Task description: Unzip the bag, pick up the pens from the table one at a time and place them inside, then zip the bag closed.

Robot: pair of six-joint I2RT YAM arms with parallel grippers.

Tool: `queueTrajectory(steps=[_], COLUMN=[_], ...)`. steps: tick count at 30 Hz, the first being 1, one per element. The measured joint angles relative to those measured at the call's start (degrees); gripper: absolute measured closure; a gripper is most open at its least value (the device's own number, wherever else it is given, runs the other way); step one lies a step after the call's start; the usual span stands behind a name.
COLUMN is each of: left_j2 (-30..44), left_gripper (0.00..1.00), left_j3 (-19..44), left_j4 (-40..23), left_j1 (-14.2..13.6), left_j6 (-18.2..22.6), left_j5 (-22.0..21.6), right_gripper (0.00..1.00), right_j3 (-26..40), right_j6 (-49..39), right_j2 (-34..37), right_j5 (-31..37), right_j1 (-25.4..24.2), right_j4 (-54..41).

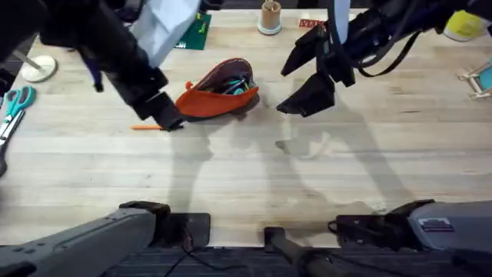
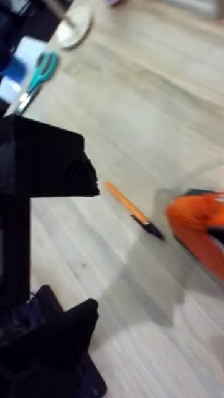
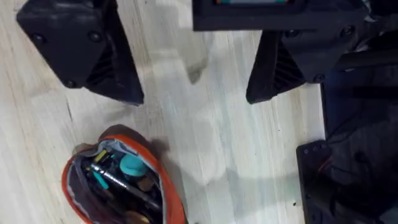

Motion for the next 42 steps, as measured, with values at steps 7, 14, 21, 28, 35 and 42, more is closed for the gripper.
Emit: queueTrajectory(steps=[7,14,21,28,35,42], left_j2=[0.0,0.0,0.4,4.9,10.9,18.3], left_gripper=[0.008,0.009,0.007,0.007,0.007,0.007], left_j3=[0.0,0.0,0.0,0.0,0.0,0.0], left_j4=[-3.1,-3.2,-4.5,-3.1,0.5,4.0], left_j1=[6.6,10.5,17.0,20.6,20.6,22.4], left_j6=[3.2,7.8,14.7,17.2,17.9,18.1], left_j5=[-0.4,-0.1,-0.1,1.3,4.7,7.9], right_gripper=[0.005,0.006,0.005,0.005,0.005,0.006], right_j3=[0.0,0.0,0.0,0.0,0.0,0.0], right_j6=[0.0,0.0,0.0,0.0,0.0,0.0], right_j2=[0.0,0.0,0.0,0.0,0.0,0.0], right_j5=[0.0,0.0,0.0,0.0,0.0,0.0], right_j1=[0.0,0.0,0.0,0.0,0.0,0.0], right_j4=[0.3,0.3,0.3,0.3,0.3,0.3])
